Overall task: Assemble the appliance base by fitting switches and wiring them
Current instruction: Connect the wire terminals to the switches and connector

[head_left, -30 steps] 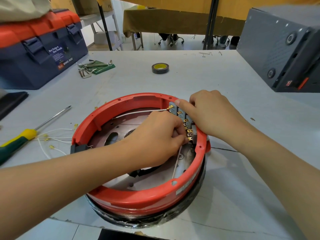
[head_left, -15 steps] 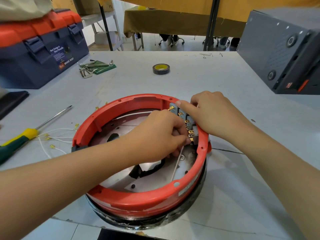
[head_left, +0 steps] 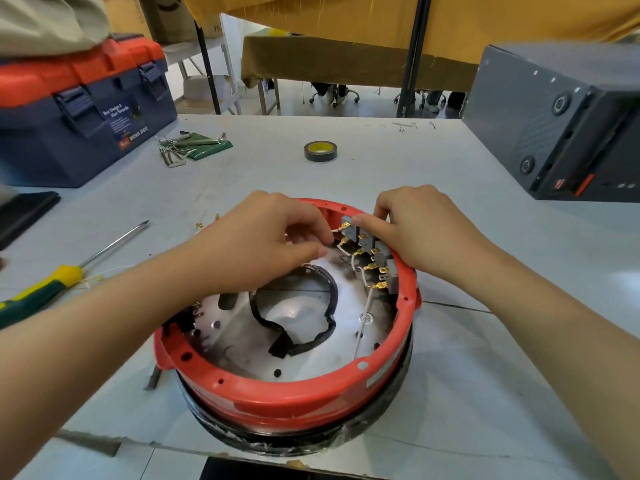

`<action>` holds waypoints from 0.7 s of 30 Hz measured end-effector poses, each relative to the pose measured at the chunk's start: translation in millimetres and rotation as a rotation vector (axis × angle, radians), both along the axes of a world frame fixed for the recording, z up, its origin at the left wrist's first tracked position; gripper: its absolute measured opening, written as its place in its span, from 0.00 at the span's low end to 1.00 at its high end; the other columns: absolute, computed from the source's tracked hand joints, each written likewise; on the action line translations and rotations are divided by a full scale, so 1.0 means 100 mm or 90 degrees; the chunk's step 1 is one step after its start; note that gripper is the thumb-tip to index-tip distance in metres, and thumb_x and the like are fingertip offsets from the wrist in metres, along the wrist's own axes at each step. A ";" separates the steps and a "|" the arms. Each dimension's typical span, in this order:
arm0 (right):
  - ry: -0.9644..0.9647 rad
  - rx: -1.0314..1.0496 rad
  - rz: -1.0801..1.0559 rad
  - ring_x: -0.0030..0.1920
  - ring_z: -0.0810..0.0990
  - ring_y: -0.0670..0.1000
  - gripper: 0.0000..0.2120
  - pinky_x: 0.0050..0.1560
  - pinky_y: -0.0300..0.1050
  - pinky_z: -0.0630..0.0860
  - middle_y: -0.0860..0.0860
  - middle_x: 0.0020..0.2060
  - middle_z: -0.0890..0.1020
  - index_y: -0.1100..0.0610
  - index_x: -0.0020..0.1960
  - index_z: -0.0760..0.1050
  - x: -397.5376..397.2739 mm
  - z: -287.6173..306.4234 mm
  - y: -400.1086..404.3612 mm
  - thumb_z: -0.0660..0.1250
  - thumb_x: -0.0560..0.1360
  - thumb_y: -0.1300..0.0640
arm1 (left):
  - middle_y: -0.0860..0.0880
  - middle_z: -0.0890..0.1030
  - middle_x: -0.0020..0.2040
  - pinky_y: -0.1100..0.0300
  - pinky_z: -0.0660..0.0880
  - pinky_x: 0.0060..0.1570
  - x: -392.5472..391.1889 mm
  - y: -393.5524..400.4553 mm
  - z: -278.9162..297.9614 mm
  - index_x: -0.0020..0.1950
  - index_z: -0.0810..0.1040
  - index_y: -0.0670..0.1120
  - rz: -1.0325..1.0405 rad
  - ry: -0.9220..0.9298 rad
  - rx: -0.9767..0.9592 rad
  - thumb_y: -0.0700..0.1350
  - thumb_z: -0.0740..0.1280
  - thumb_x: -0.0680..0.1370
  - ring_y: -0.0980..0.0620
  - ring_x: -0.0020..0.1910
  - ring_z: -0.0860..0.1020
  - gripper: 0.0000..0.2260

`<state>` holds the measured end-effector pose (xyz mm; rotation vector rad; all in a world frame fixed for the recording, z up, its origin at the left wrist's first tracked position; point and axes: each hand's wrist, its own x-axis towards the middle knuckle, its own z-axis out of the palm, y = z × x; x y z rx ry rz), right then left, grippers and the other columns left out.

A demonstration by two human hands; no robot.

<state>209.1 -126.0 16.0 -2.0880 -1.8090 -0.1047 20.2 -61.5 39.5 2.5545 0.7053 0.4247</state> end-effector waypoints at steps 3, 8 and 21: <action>-0.047 -0.003 0.003 0.39 0.75 0.57 0.24 0.32 0.46 0.65 0.53 0.31 0.76 0.60 0.42 0.76 -0.02 0.02 0.00 0.57 0.78 0.40 | 0.52 0.79 0.51 0.68 0.69 0.48 -0.06 0.15 0.01 0.53 0.81 0.48 0.008 -0.004 0.136 0.43 0.70 0.74 0.59 0.45 0.75 0.09; -0.073 -0.010 0.002 0.41 0.75 0.59 0.23 0.37 0.48 0.69 0.51 0.30 0.72 0.58 0.44 0.75 -0.03 0.02 -0.02 0.55 0.78 0.39 | 0.49 0.68 0.72 0.64 0.57 0.64 -0.08 0.33 -0.07 0.73 0.66 0.50 0.000 0.137 0.161 0.50 0.68 0.75 0.49 0.69 0.66 0.26; 0.010 -0.085 0.045 0.42 0.78 0.51 0.15 0.46 0.53 0.76 0.50 0.39 0.82 0.53 0.45 0.79 0.04 0.18 0.11 0.62 0.77 0.43 | 0.57 0.74 0.65 0.71 0.62 0.57 -0.26 0.48 -0.06 0.67 0.74 0.55 0.023 0.079 0.041 0.51 0.66 0.77 0.58 0.61 0.72 0.18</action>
